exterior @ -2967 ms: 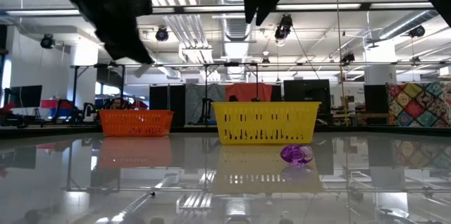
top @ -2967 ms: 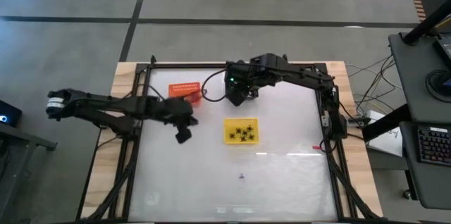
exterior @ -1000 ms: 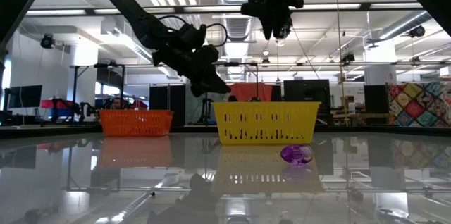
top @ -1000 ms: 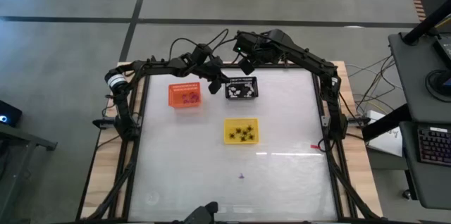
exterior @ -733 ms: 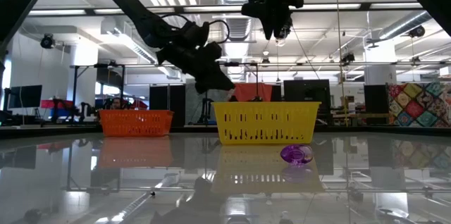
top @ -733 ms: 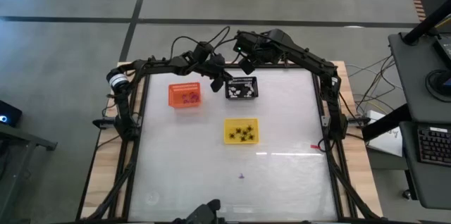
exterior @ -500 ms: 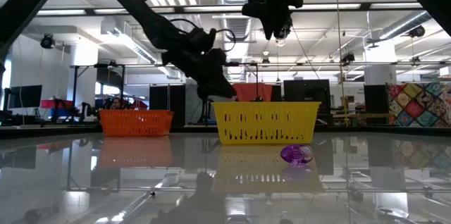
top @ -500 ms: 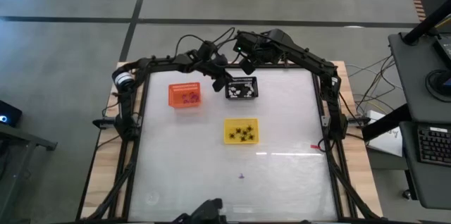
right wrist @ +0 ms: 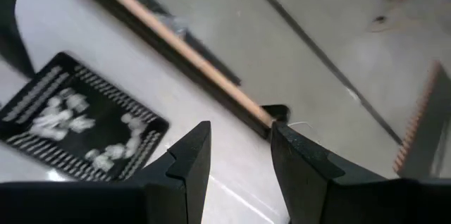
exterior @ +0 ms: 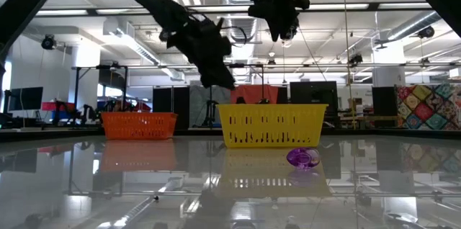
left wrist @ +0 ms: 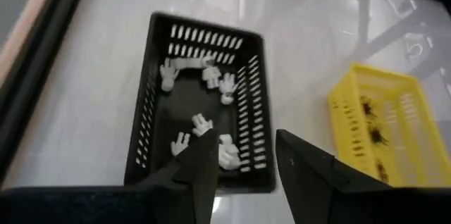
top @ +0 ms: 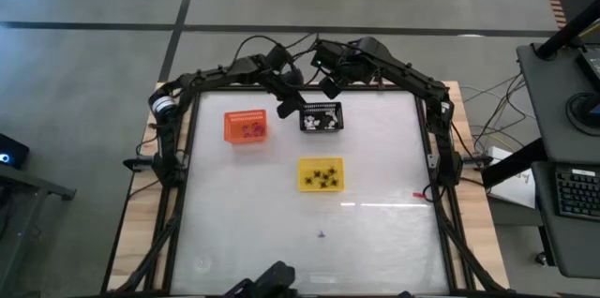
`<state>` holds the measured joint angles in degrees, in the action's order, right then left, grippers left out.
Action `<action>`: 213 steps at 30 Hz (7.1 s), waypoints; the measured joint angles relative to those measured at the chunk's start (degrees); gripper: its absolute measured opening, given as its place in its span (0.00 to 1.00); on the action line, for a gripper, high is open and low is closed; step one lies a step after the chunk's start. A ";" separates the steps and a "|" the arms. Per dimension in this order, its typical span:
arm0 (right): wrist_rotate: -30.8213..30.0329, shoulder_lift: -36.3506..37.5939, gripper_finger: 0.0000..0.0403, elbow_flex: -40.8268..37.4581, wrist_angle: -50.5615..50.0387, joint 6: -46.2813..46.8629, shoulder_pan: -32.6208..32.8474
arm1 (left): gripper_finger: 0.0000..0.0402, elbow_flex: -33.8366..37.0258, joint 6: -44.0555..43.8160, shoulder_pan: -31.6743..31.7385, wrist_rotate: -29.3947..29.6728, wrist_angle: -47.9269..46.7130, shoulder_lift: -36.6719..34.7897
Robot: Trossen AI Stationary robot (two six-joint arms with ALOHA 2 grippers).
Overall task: Sort Halloween decoration
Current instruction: Put the witch into the orange bin, then return to Home Position
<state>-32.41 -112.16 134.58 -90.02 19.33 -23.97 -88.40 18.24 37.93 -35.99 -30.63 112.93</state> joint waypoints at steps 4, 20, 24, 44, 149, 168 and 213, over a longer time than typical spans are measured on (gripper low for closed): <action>7.08 0.36 0.35 -0.02 -0.01 -1.06 0.32 | 0.31 0.46 1.33 0.27 -0.13 -4.37 -3.78; 27.59 0.53 0.35 -9.14 0.00 3.86 16.51 | 0.31 6.25 11.65 1.81 4.69 -25.70 -27.36; 28.41 0.50 0.35 -12.80 0.55 10.27 22.23 | 0.31 11.19 11.44 2.59 5.57 -25.79 -36.04; 28.58 0.48 0.35 -25.42 15.43 39.08 42.75 | 0.31 27.02 0.77 2.69 10.10 -21.62 -60.32; 33.86 -8.20 0.02 -23.34 62.48 6.74 16.25 | 0.31 28.98 -7.51 2.64 20.33 -21.61 -66.71; 39.60 -15.34 0.02 -23.45 76.09 5.86 7.28 | 0.31 28.98 -10.49 2.69 20.63 -19.14 -66.63; 47.41 -3.64 0.23 -23.46 49.17 -0.04 5.95 | 0.31 41.35 -16.96 2.64 16.82 -3.91 -80.20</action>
<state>15.00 -115.80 111.12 -40.85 19.29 -18.02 -47.05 1.28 40.58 -19.17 -34.54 32.72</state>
